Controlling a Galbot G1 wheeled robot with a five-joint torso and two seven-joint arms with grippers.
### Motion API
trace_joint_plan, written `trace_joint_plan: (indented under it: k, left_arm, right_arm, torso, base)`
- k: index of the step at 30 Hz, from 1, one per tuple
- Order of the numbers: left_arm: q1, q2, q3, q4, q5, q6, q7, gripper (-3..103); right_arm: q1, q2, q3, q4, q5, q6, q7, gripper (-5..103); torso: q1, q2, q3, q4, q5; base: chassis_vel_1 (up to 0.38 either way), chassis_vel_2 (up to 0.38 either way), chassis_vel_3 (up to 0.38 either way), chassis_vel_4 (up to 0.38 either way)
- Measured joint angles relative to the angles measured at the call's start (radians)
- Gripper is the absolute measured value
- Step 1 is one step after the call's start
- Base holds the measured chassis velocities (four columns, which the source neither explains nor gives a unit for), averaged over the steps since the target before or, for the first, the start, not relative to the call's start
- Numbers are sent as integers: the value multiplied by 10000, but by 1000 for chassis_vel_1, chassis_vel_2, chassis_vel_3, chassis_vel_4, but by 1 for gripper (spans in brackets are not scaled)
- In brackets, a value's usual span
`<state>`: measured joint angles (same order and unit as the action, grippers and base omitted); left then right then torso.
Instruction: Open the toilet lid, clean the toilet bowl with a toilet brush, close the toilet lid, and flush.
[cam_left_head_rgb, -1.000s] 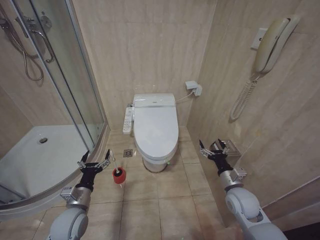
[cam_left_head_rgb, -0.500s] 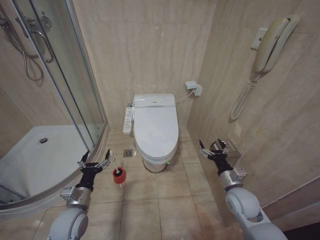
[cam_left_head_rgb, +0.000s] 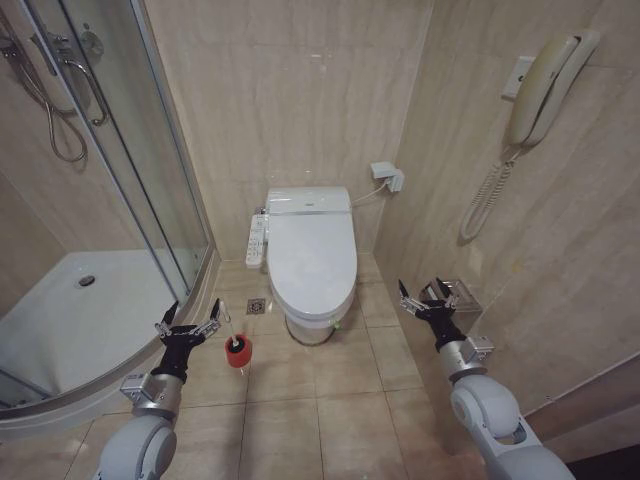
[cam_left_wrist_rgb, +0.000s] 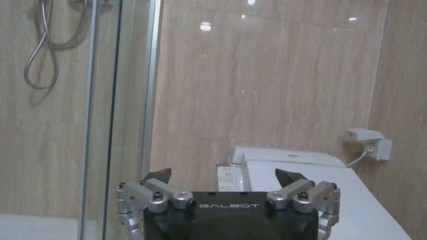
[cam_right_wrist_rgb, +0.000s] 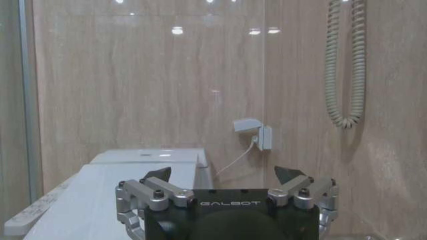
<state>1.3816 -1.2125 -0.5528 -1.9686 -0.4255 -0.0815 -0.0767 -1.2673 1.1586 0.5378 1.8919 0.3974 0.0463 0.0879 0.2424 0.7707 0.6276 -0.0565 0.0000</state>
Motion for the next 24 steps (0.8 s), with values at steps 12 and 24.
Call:
trace_joint_plan:
  k: [12, 24]
  left_arm:
    - [0, -1, -1, 0, 0, 0, -1, 100]
    - [0, 0, -3, 0, 0, 0, -2, 100]
  right_arm:
    - [1167, 1554, -476, -1531, -1356, -1311, -195, 100]
    - [3164, 4372, -1096, -4316, -3981, -3035, 93, 100]
  torso:
    - [0, 0, 0, 0, -3]
    - [1, 0, 1, 3, -6]
  base:
    - [0, 0, 0, 0]
    - [0, 0, 0, 0]
